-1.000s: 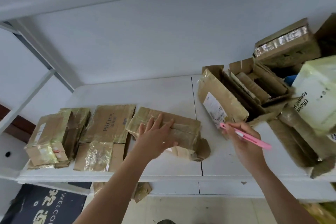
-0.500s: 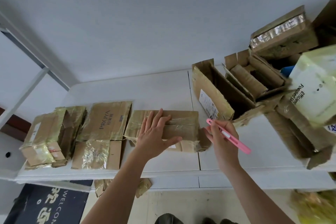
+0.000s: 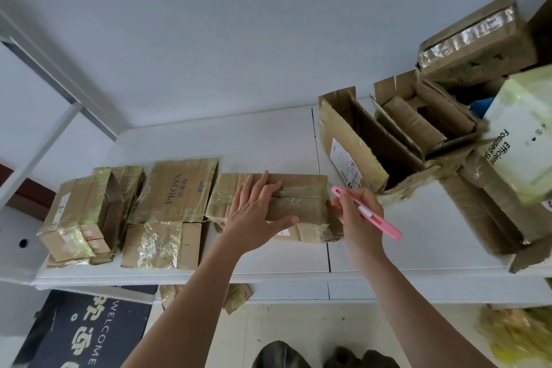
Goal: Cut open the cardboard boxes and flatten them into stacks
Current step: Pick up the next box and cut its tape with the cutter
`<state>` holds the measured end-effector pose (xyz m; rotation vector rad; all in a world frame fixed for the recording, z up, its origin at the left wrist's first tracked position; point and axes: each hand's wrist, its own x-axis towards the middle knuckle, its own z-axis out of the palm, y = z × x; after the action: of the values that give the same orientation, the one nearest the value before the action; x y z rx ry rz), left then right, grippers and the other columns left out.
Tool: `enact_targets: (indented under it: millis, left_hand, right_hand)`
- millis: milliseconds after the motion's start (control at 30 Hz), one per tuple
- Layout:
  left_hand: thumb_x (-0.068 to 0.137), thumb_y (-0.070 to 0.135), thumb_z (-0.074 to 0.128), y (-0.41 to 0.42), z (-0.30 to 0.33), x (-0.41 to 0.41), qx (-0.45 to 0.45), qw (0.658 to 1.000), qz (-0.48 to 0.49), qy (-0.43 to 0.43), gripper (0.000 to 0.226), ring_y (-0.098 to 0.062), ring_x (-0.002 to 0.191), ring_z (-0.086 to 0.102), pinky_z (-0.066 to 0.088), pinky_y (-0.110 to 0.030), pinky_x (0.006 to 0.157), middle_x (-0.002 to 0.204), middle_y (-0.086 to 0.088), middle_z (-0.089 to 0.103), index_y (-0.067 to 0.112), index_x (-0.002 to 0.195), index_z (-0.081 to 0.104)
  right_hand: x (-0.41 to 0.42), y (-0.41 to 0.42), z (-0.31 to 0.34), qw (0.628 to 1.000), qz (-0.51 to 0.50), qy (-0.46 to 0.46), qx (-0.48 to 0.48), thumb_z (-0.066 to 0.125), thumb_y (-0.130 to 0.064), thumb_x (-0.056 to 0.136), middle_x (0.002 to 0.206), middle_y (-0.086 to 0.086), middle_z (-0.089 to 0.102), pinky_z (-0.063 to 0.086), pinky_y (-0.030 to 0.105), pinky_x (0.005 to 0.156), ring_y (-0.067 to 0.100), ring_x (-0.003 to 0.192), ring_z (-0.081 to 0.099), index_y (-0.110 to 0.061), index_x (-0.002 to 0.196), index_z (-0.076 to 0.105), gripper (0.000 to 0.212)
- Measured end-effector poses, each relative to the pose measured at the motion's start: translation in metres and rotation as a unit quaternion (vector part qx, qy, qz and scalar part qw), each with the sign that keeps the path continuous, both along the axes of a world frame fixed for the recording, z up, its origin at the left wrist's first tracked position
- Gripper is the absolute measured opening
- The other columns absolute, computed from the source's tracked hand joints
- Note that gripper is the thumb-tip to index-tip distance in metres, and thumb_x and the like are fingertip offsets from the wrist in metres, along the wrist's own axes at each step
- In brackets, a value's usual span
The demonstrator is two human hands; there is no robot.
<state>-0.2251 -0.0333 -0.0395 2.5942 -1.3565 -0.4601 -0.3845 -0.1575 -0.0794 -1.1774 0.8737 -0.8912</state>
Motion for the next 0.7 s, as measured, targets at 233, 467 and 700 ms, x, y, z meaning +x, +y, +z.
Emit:
enact_targets:
  millis: [233, 467, 700]
  left_hand:
    - [0.080, 0.077, 0.046, 0.000, 0.002, -0.001, 0.002, 1.000, 0.002, 0.001, 0.088, -0.013, 0.149, -0.018, -0.010, -0.037, 0.120, 0.163, 0.014, -0.009, 0.036, 0.152, 0.017]
    - [0.079, 0.077, 0.048, -0.001, 0.003, -0.002, -0.003, 1.000, 0.003, 0.008, 0.089, -0.013, 0.149, -0.017, -0.009, -0.037, 0.121, 0.163, 0.014, -0.009, 0.036, 0.152, 0.018]
    - [0.079, 0.074, 0.054, 0.003, 0.006, -0.007, -0.038, 0.999, 0.019, 0.015, 0.083, -0.014, 0.149, -0.013, -0.006, -0.042, 0.122, 0.163, 0.009, -0.003, 0.039, 0.149, 0.025]
  right_hand:
    - [-0.018, 0.013, -0.003, 0.998, 0.056, -0.024, 0.005, 0.056, -0.003, 0.096, 0.068, 0.003, 0.063, 0.060, 0.039, 0.079, 0.016, 0.070, 0.062, 0.001, 0.088, 0.060, 0.010]
    - [-0.033, 0.022, -0.006, 0.994, 0.093, -0.004, -0.054, 0.058, -0.004, 0.095, 0.073, 0.010, 0.067, 0.058, 0.055, 0.077, 0.033, 0.077, 0.068, -0.001, 0.081, 0.054, 0.015]
    - [-0.029, 0.007, 0.021, 0.975, 0.083, 0.005, -0.207, 0.059, -0.007, 0.096, 0.077, 0.001, 0.067, 0.052, 0.042, 0.056, 0.035, 0.067, 0.061, -0.002, 0.087, 0.053, 0.011]
